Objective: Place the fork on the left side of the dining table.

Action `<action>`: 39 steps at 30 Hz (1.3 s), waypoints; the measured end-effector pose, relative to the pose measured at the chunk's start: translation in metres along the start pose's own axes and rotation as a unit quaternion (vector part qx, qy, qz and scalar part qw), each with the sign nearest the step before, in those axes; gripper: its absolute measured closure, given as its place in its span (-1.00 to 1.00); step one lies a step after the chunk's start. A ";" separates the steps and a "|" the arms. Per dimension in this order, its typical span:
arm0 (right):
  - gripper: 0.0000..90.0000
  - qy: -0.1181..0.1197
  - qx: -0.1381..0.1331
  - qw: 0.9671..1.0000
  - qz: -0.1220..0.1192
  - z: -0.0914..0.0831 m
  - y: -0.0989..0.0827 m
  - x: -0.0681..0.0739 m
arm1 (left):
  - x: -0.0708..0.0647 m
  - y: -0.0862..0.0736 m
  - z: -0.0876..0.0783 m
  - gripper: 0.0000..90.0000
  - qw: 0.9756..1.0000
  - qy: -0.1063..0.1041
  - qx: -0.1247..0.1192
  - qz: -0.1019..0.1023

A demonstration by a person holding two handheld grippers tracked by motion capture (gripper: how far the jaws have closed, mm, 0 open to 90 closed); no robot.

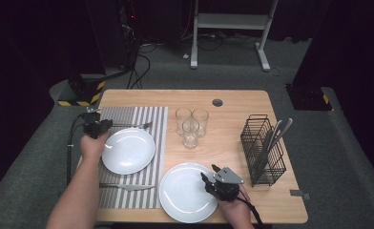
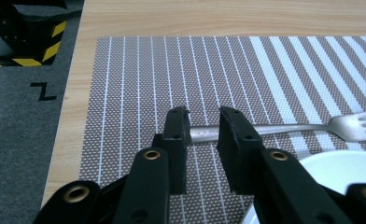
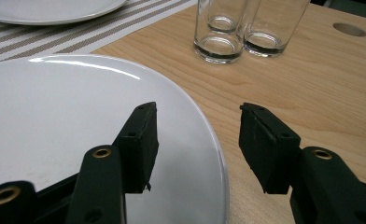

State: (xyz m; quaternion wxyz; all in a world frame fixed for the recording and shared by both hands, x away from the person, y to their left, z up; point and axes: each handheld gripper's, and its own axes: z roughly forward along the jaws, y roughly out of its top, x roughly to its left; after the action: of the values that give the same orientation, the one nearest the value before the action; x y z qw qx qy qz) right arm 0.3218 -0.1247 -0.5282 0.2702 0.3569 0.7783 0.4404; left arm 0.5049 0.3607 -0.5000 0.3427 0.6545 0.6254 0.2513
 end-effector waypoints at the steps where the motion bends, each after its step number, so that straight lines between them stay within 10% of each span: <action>1: 0.04 0.000 0.000 1.000 0.000 0.000 0.000 0.000 | 0.000 -0.001 0.000 0.61 1.000 -0.001 0.000 -0.001; 39: 0.03 0.019 -0.022 1.000 0.012 -0.008 0.001 -0.011 | -0.083 -0.012 -0.047 0.50 0.998 -0.022 -0.029 0.050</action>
State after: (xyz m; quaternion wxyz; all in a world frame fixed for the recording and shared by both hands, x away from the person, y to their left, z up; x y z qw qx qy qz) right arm 0.3229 -0.1372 -0.5221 0.2573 0.3520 0.7691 0.4673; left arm 0.4546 0.2849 -0.4710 0.3617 0.6801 0.5769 0.2718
